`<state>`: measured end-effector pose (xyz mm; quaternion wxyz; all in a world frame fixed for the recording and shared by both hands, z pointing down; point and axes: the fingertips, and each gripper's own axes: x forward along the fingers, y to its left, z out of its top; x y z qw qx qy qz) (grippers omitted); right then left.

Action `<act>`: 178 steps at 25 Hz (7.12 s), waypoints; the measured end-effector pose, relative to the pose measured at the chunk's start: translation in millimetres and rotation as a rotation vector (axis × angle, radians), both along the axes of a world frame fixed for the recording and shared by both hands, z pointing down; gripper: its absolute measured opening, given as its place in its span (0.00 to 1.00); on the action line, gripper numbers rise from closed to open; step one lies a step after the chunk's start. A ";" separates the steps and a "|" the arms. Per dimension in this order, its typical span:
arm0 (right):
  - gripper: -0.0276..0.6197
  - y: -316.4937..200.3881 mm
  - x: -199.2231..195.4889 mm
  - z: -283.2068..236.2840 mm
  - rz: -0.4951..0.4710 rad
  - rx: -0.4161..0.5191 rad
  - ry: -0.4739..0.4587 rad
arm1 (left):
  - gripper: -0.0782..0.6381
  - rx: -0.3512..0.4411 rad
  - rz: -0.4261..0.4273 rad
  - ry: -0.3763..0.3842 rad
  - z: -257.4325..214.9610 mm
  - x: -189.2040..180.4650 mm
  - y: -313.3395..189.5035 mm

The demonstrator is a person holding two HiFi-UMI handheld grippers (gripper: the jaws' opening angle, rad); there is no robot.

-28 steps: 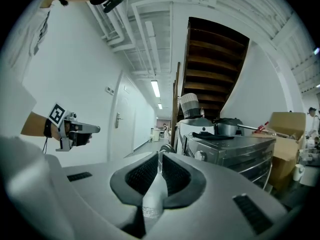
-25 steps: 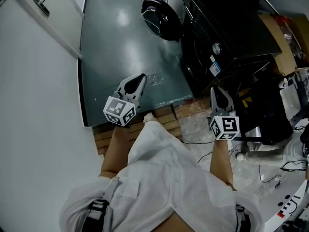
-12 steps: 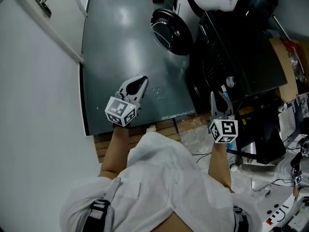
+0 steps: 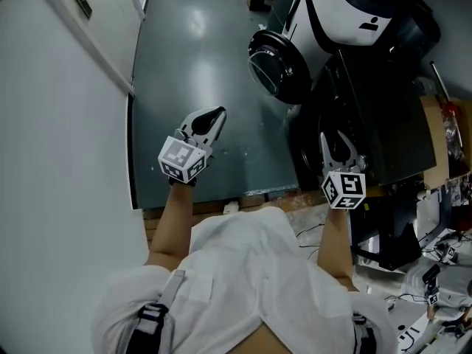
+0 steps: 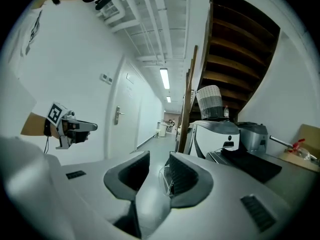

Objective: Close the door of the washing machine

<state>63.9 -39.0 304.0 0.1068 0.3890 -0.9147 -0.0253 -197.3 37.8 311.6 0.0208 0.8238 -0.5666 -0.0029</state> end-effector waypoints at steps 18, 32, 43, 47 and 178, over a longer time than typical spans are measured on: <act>0.39 -158.0 -110.7 64.6 -0.238 -0.217 0.185 | 0.13 -0.063 0.017 0.018 26.4 -49.9 -118.5; 0.41 -346.4 -198.0 173.7 -0.348 -0.338 0.343 | 0.13 -0.126 0.024 0.029 84.4 -88.3 -287.4; 0.42 -443.5 -220.8 234.3 -0.325 -0.429 0.520 | 0.13 -0.181 0.046 0.053 122.0 -99.8 -358.4; 0.42 -469.8 -228.4 249.6 -0.320 -0.419 0.593 | 0.13 -0.188 0.047 0.068 131.4 -103.9 -367.5; 0.42 -75.0 119.4 105.7 0.153 -0.202 -0.129 | 0.48 -0.593 0.360 -0.125 296.8 155.0 -177.6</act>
